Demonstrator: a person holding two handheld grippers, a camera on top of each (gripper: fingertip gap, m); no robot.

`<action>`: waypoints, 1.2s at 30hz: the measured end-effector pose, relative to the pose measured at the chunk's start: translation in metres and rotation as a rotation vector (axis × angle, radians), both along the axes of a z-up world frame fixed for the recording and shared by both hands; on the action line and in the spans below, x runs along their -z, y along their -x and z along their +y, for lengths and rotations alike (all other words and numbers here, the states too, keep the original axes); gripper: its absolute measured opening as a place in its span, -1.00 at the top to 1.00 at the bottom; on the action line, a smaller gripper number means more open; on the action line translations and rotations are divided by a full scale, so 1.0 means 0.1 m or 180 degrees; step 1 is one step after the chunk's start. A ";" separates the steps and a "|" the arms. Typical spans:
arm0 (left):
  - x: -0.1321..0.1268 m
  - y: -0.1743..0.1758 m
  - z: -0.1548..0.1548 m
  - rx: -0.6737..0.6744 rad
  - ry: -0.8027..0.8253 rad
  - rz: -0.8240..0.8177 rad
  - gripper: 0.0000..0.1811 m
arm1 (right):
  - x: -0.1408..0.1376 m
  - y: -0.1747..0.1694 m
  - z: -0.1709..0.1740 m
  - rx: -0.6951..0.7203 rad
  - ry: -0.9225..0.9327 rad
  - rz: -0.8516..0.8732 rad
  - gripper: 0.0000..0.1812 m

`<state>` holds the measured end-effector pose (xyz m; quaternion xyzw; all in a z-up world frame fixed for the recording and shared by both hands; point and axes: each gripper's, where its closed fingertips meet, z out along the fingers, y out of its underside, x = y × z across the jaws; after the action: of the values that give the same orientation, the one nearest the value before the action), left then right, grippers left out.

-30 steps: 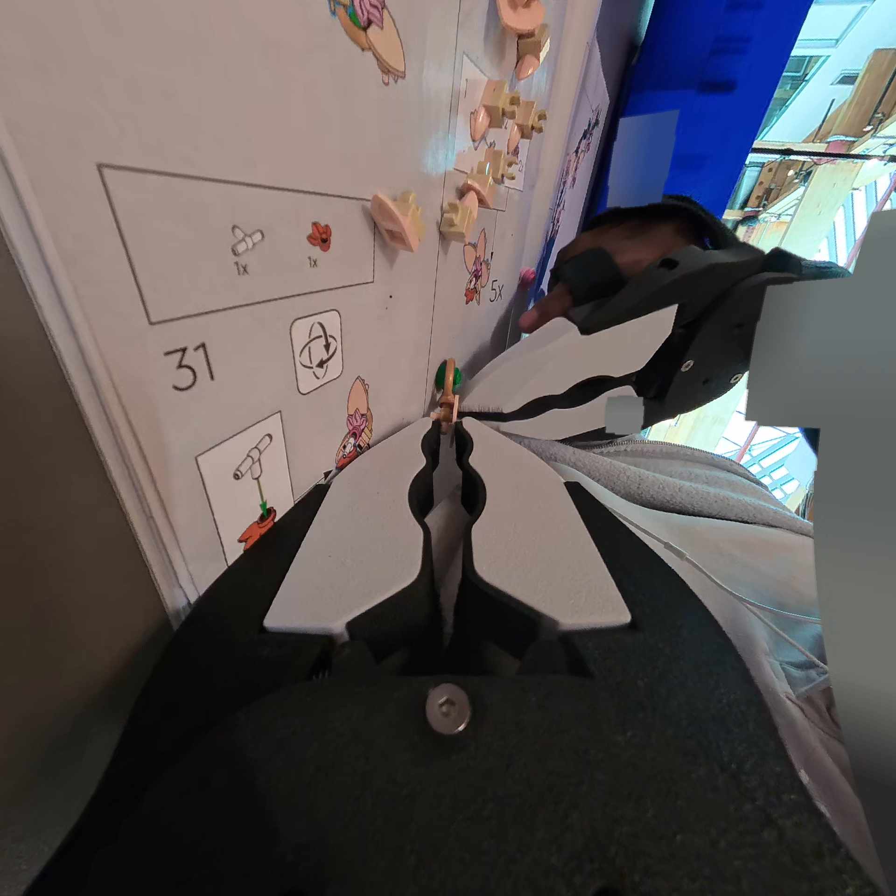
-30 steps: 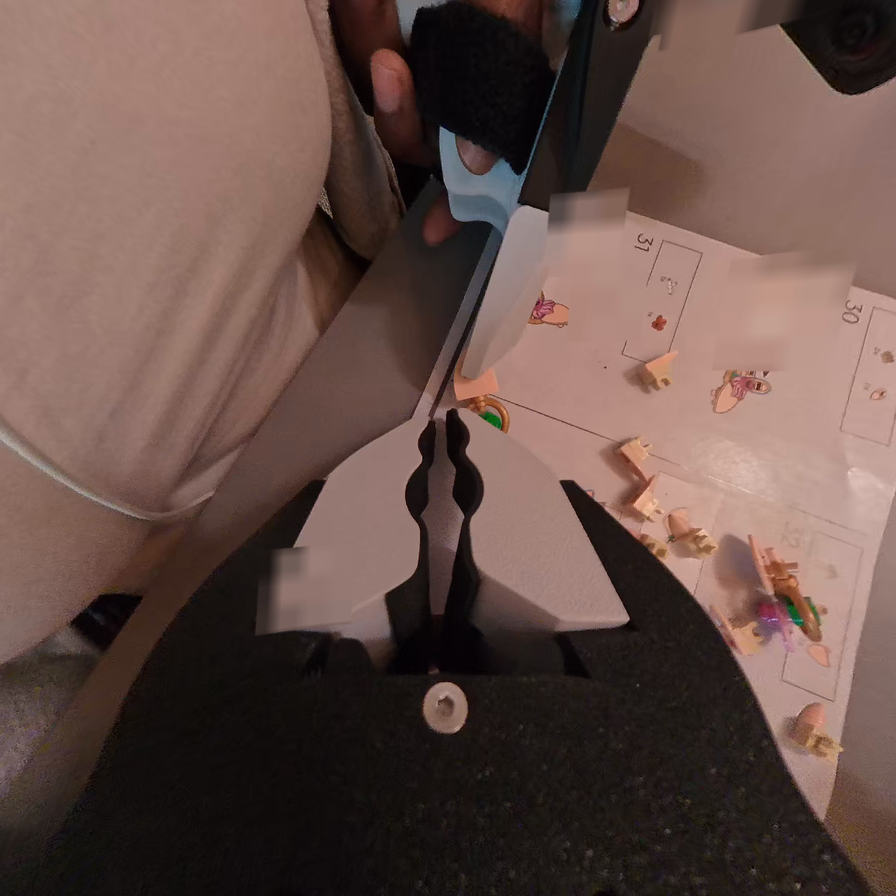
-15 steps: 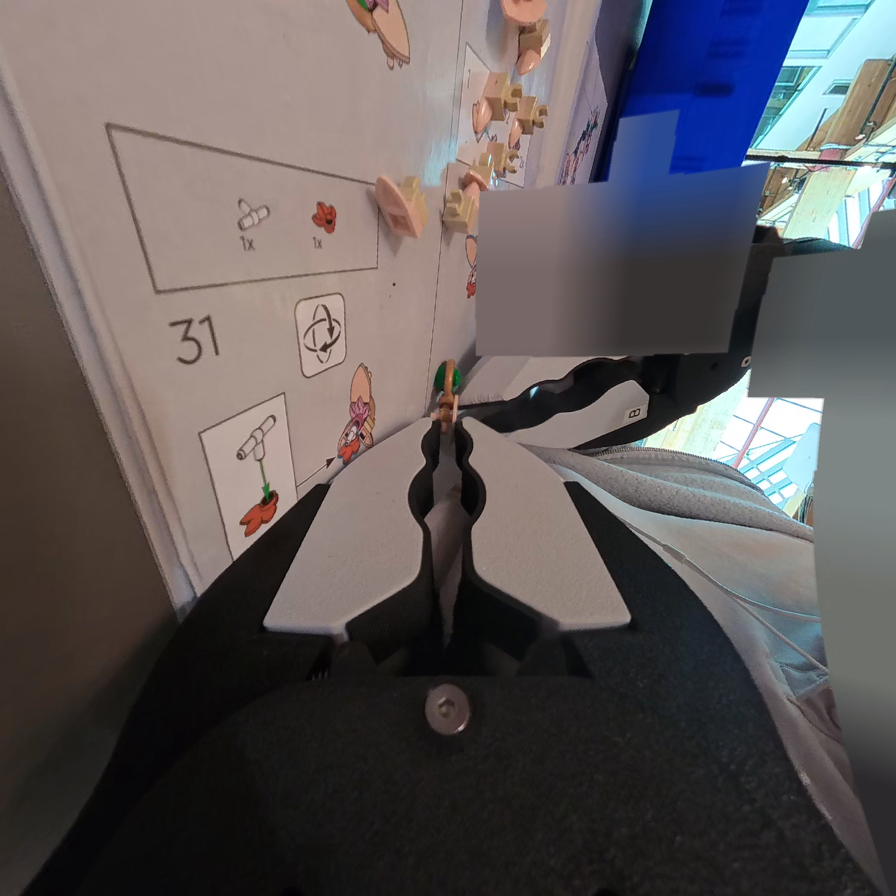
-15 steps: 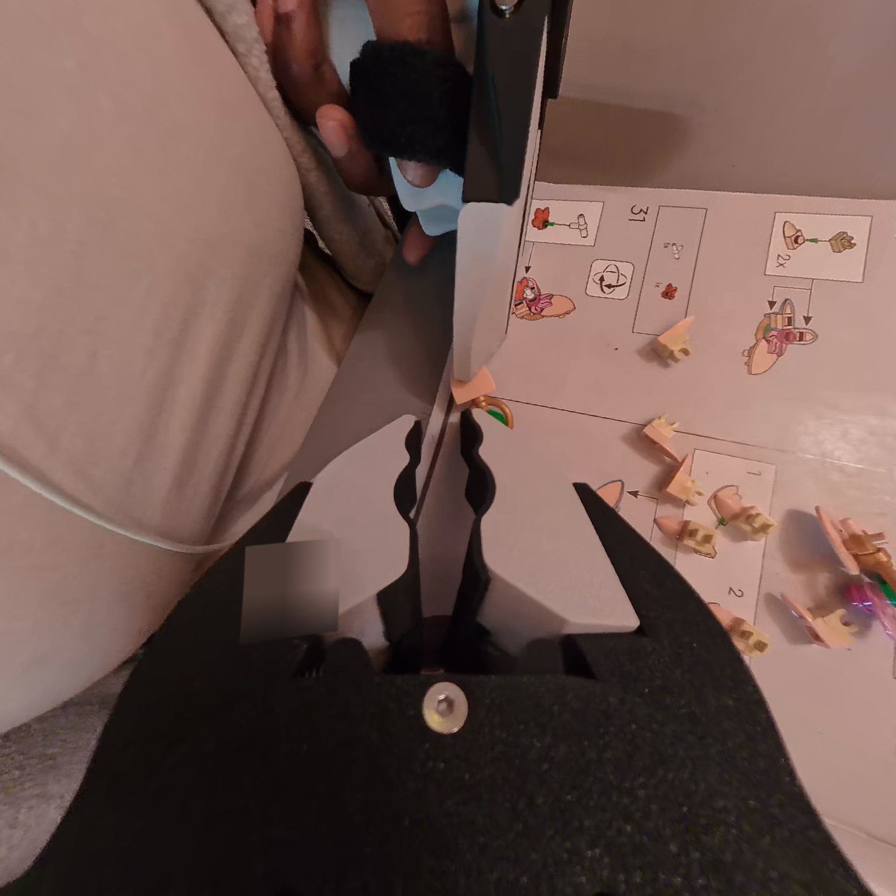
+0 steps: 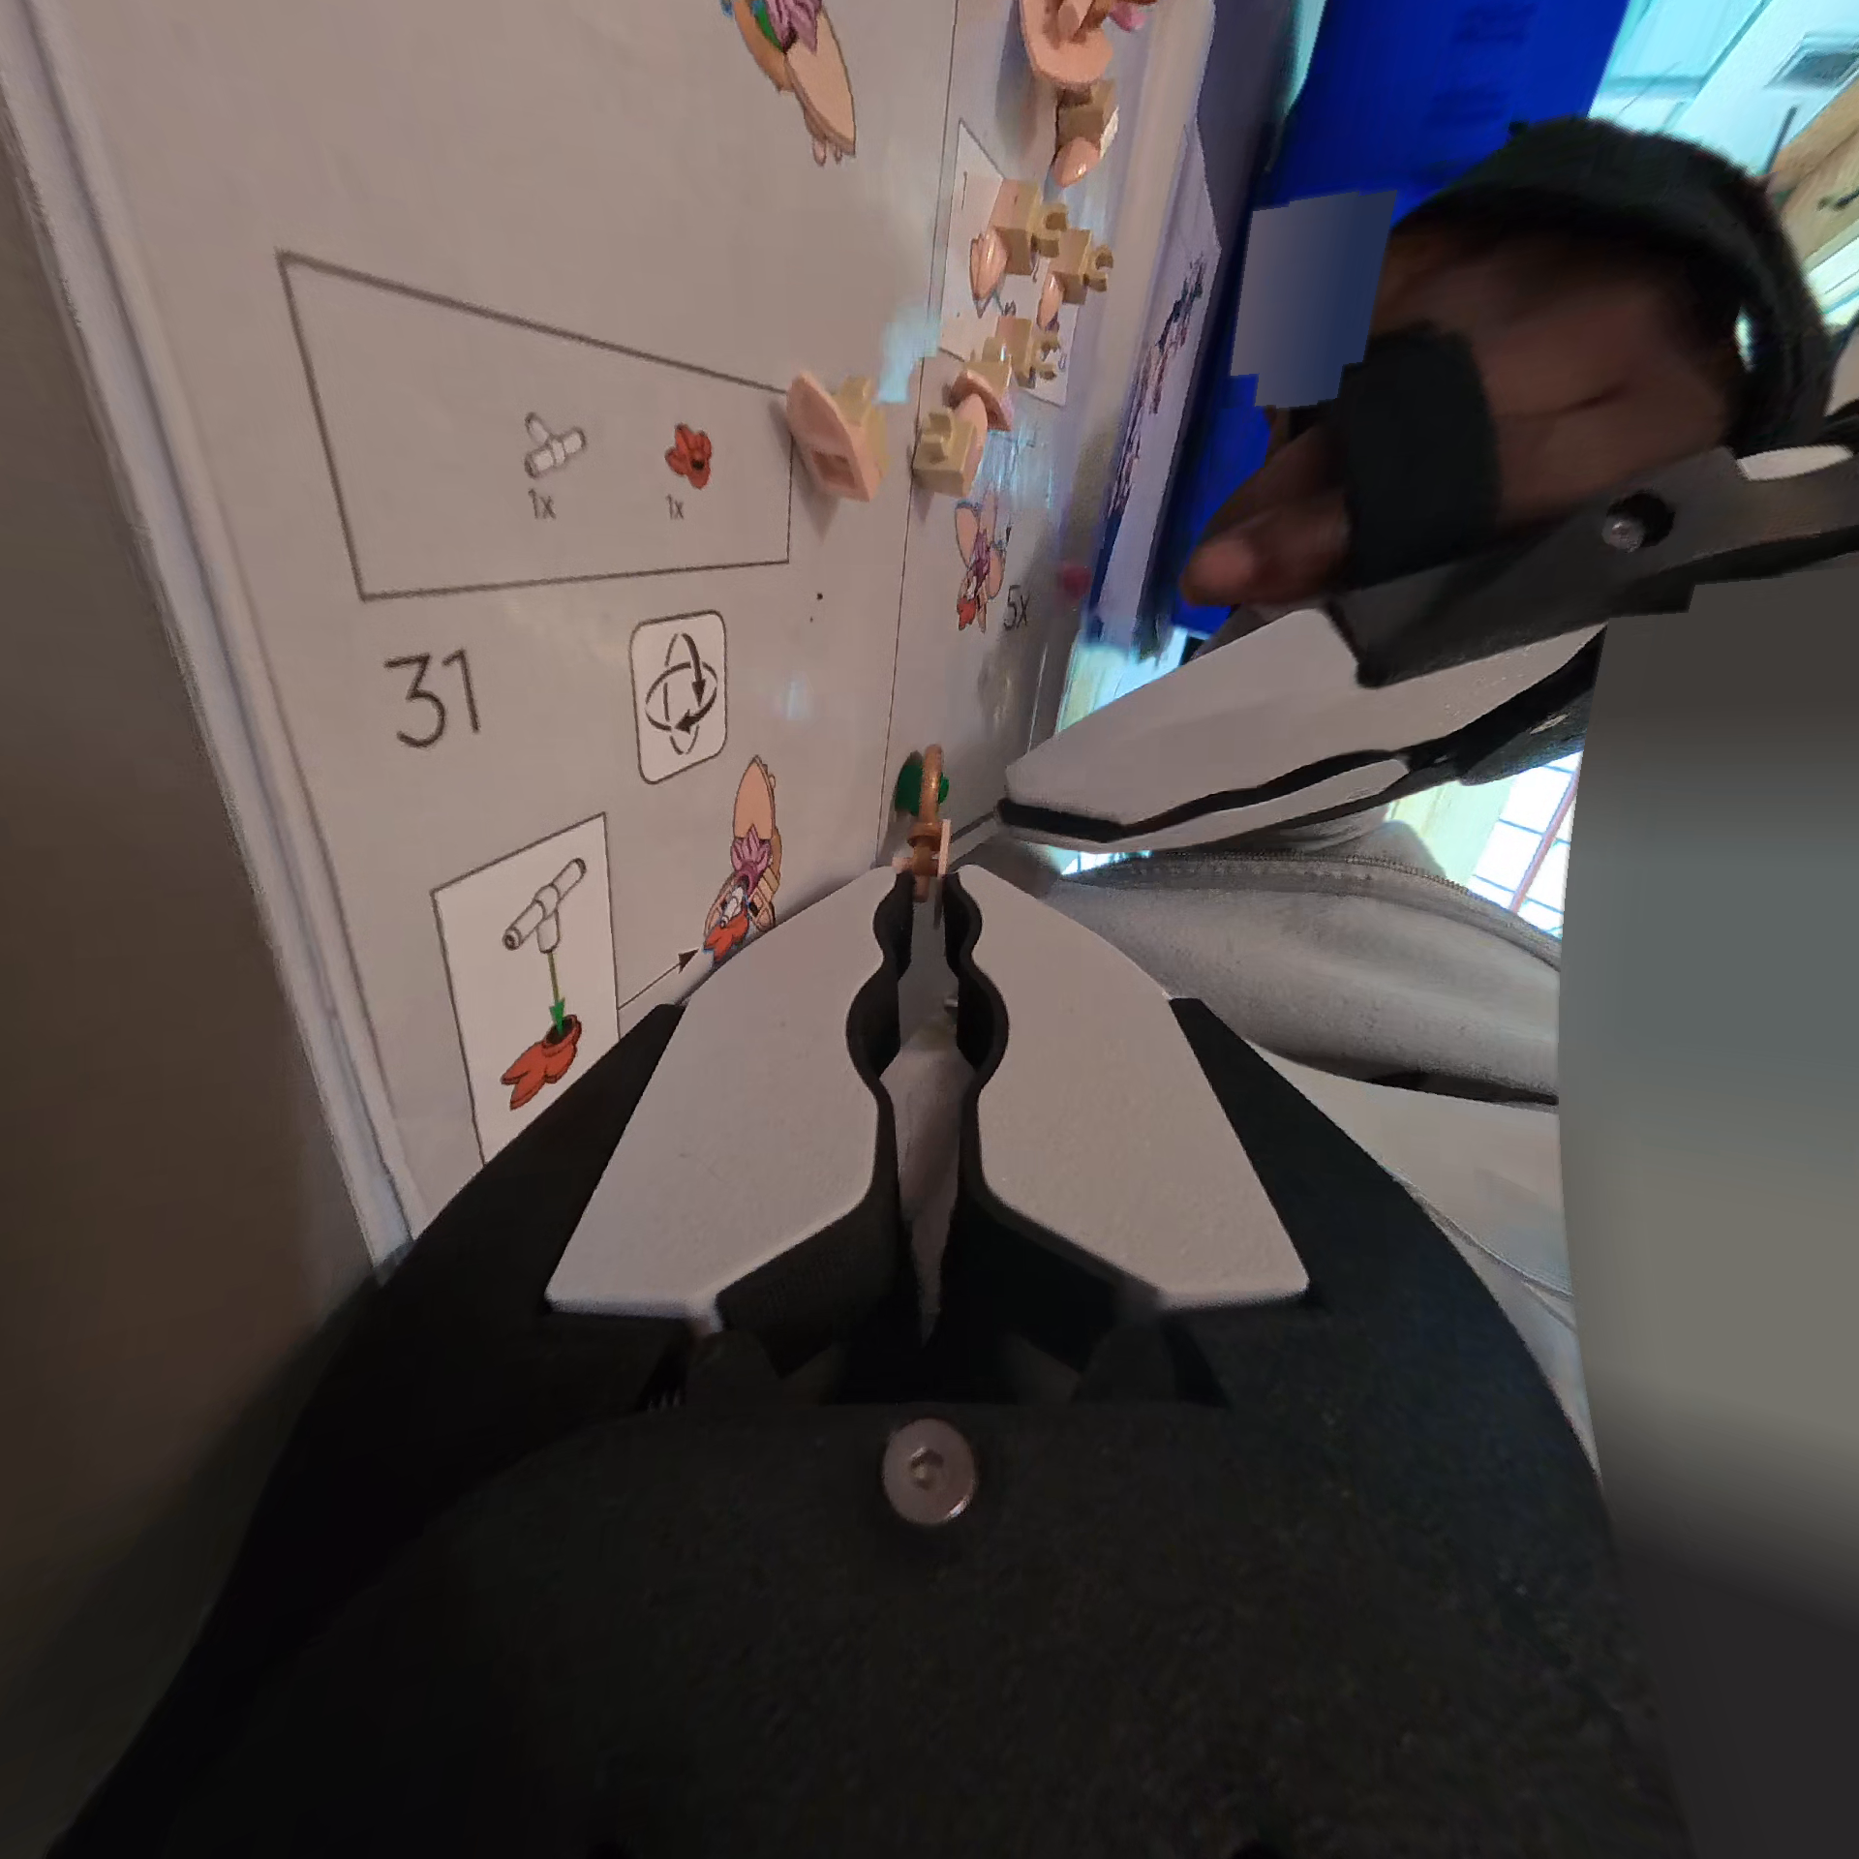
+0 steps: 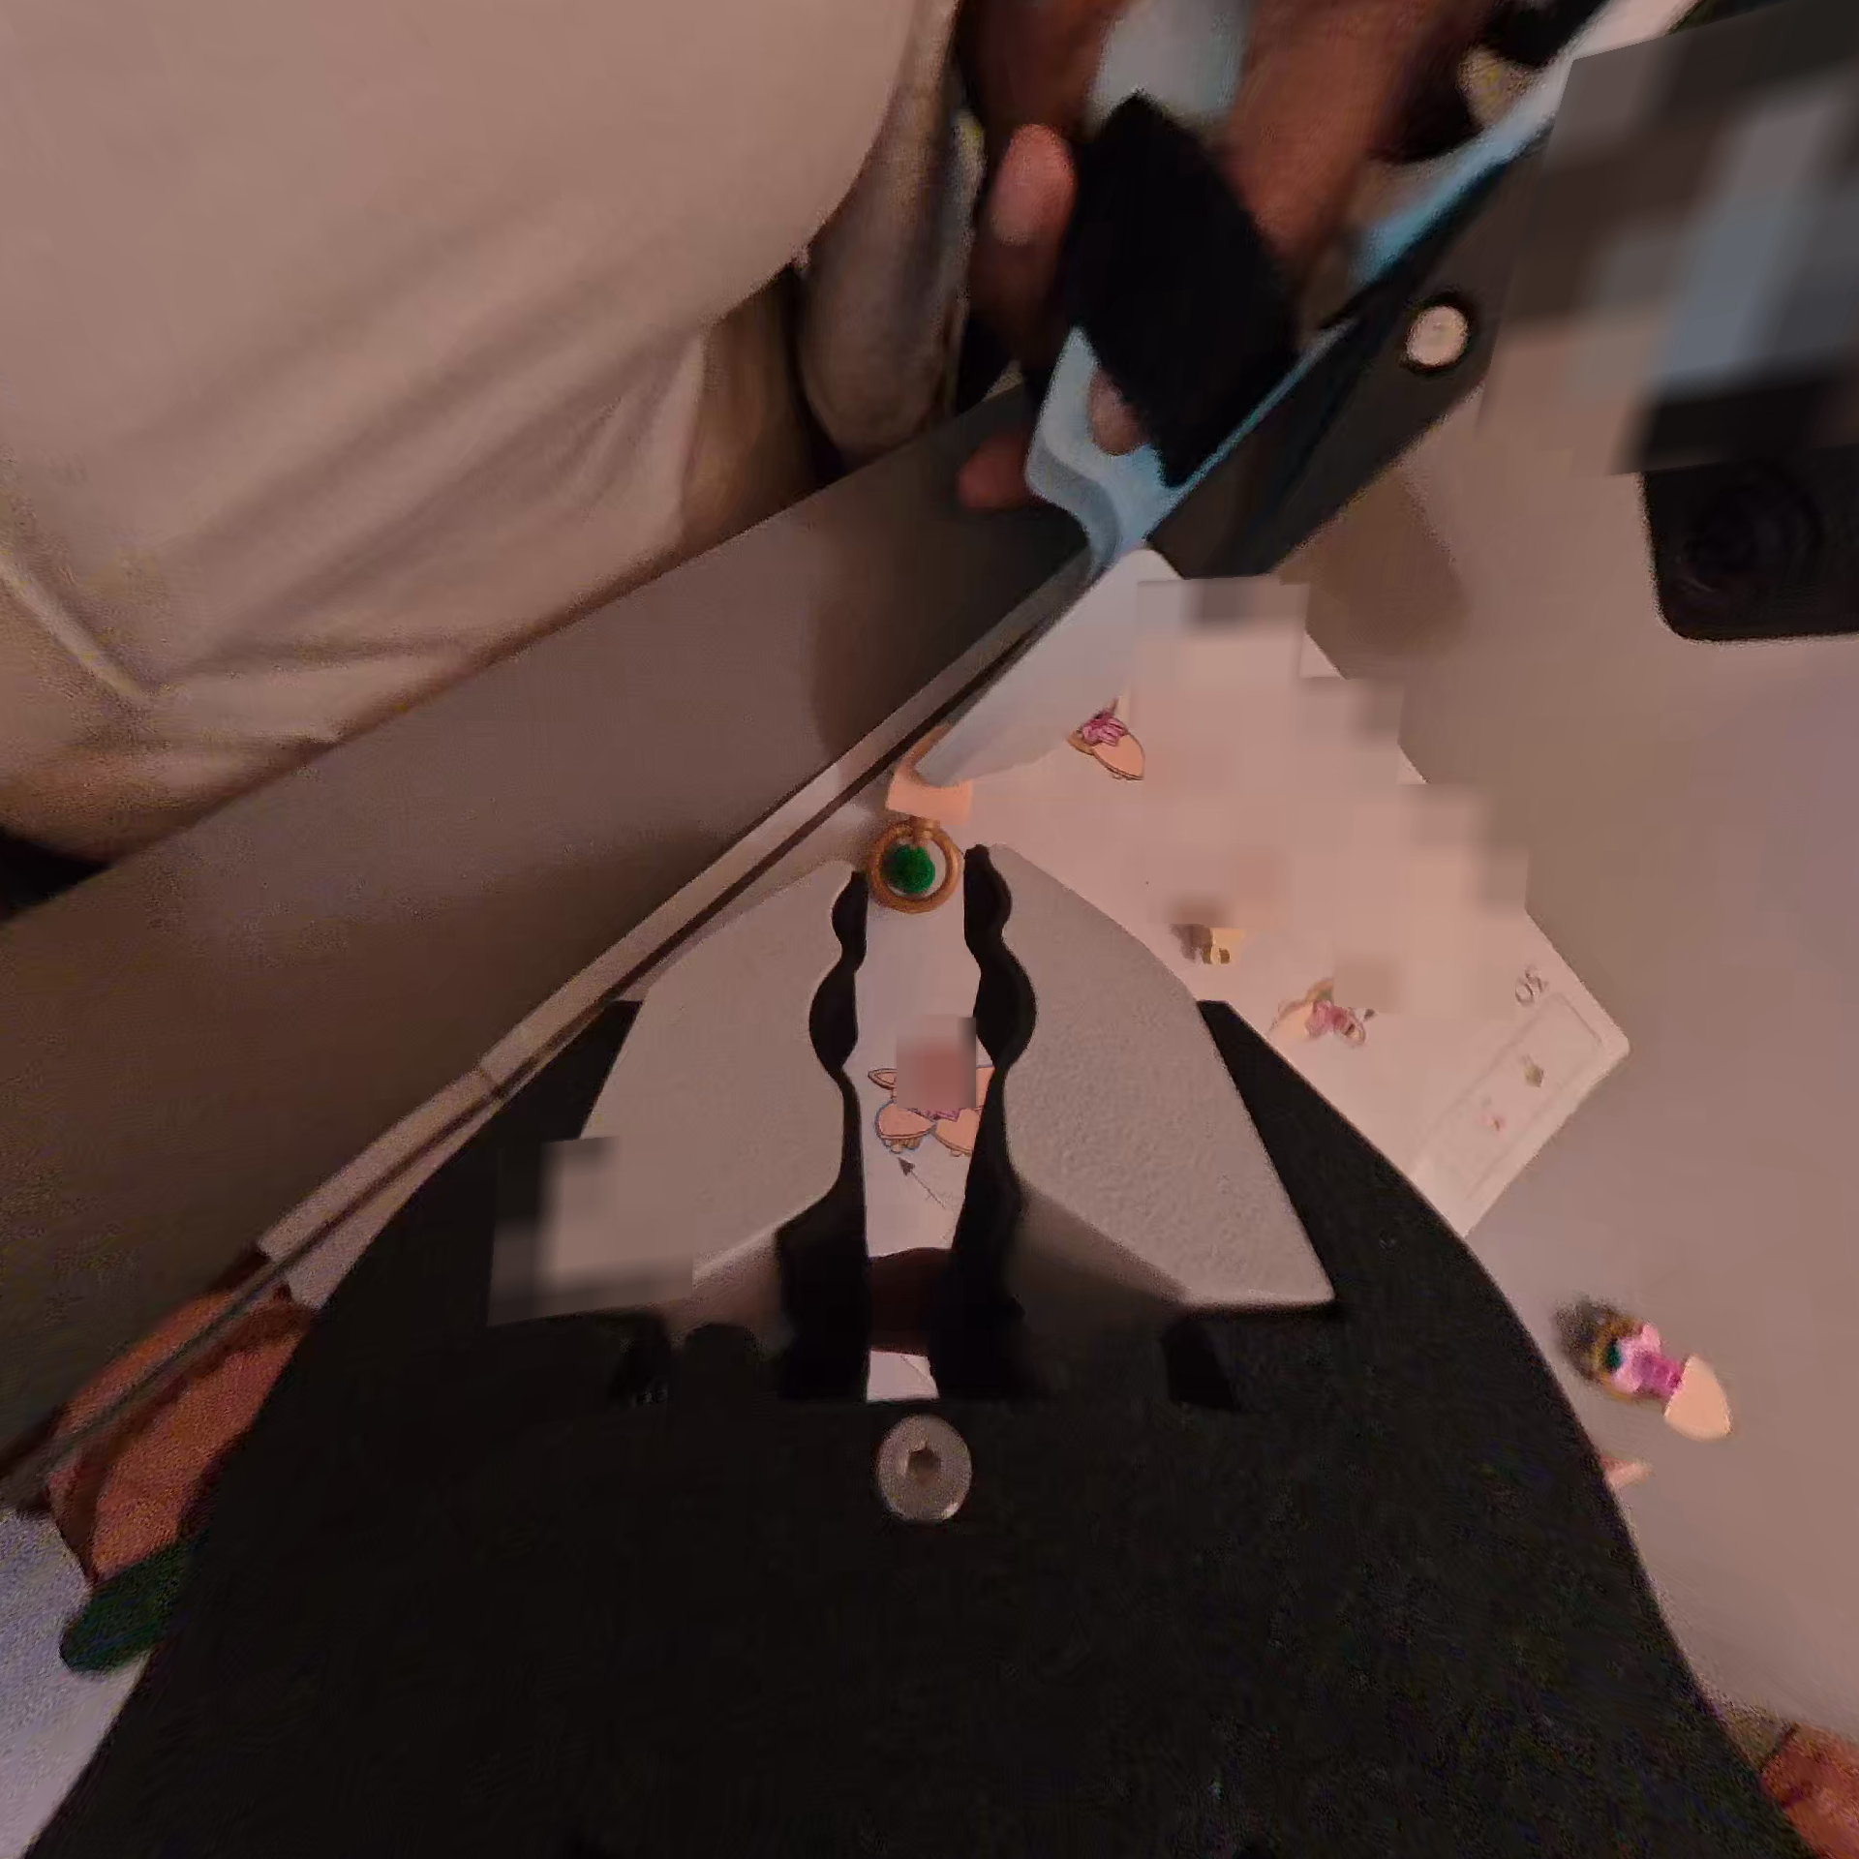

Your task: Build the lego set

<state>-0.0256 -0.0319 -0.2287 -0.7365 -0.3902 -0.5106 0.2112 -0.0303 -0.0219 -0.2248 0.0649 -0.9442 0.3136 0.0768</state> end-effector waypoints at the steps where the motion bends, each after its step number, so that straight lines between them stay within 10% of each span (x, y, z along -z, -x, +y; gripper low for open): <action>1: 0.00 0.00 0.00 -0.0020 -0.0017 -0.0012 0.94 | 0.01 0.01 0.01 -0.0134 -0.0102 -0.0007 0.80; 21: -0.02 -0.01 0.00 0.0014 -0.0109 -0.0022 0.94 | 0.13 0.00 -0.03 -0.0249 -0.0453 -0.0191 0.93; 36: 0.00 0.04 0.00 -0.0066 -0.0124 0.0118 0.94 | 0.12 -0.05 0.00 0.0929 -0.0138 -0.0480 0.95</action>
<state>-0.0296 -0.0322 -0.2285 -0.7374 -0.3839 -0.5022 0.2380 -0.0249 -0.0222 -0.2371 -0.0950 -0.9533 0.2825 0.0491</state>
